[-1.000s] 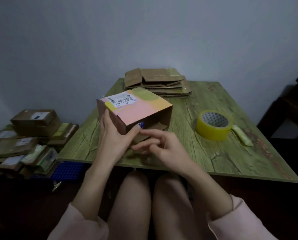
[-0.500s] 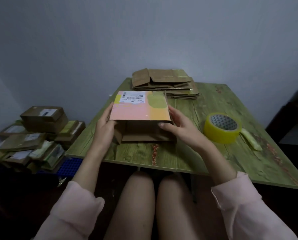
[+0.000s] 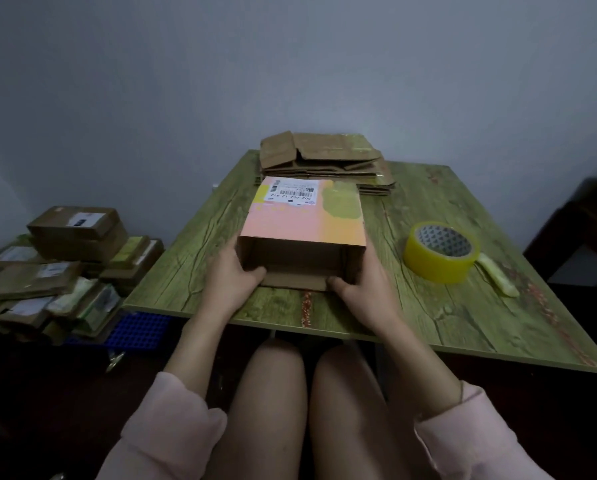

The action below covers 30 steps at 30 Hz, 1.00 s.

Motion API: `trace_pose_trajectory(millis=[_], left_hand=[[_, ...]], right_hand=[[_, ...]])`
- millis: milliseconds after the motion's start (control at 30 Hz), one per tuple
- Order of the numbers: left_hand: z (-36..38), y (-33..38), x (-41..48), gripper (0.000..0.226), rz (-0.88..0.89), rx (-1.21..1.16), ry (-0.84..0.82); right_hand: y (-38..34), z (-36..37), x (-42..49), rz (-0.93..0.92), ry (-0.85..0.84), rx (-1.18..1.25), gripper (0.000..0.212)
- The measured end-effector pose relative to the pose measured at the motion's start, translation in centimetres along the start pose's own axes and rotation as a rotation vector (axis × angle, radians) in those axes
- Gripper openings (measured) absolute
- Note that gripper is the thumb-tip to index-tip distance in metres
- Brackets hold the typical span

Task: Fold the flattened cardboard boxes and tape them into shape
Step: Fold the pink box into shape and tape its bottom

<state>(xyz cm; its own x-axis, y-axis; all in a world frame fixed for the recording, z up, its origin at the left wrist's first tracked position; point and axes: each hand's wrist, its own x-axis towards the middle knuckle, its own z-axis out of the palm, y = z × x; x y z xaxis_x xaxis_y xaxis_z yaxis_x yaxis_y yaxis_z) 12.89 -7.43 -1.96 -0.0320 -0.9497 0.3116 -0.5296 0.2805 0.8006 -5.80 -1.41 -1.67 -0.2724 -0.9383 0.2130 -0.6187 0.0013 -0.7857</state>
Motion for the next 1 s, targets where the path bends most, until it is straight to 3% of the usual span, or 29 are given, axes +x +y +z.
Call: trace_pose_trajectory(millis=[100, 300, 400, 467, 533, 633, 733, 833, 1000], left_hand=[[0.0, 0.7, -0.3, 0.063, 0.083, 0.155, -0.027], [0.5, 0.0, -0.3, 0.043, 0.002, 0.193, -0.1], [-0.1, -0.3, -0.2, 0.055, 0.022, 0.034, -0.156], [-1.0, -0.2, -0.3, 0.077, 0.013, -0.159, -0.25], [-2.2, -0.6, -0.2, 0.097, -0.016, -0.364, -0.334], [-4.3, -1.0, 0.4, 0.101, -0.019, -0.54, -0.362], [-5.6, -0.9, 1.6, 0.088, -0.002, -0.596, -0.339], [-5.3, -0.2, 2.6, 0.09, 0.022, -0.489, -0.411], [-4.3, 0.4, 2.8, 0.085, 0.08, -0.467, -0.452]], right_hand=[[0.5, 0.3, -0.4, -0.006, 0.05, -0.015, 0.081], [0.1, 0.1, -0.4, -0.044, -0.044, -0.049, 0.094], [-0.6, -0.8, -0.1, -0.098, -0.088, -0.003, 0.105], [-1.0, -2.0, 0.0, -0.138, -0.128, 0.114, 0.106], [-0.9, -3.4, 0.1, -0.14, -0.194, 0.317, 0.091], [-0.5, -5.5, 0.5, -0.065, -0.195, 0.652, 0.066], [0.0, -6.7, 1.4, -0.116, -0.204, 0.491, 0.074], [0.0, -6.5, 2.2, -0.178, -0.414, 0.281, 0.079], [0.1, -5.6, 2.6, -0.137, -0.428, 0.399, 0.079]])
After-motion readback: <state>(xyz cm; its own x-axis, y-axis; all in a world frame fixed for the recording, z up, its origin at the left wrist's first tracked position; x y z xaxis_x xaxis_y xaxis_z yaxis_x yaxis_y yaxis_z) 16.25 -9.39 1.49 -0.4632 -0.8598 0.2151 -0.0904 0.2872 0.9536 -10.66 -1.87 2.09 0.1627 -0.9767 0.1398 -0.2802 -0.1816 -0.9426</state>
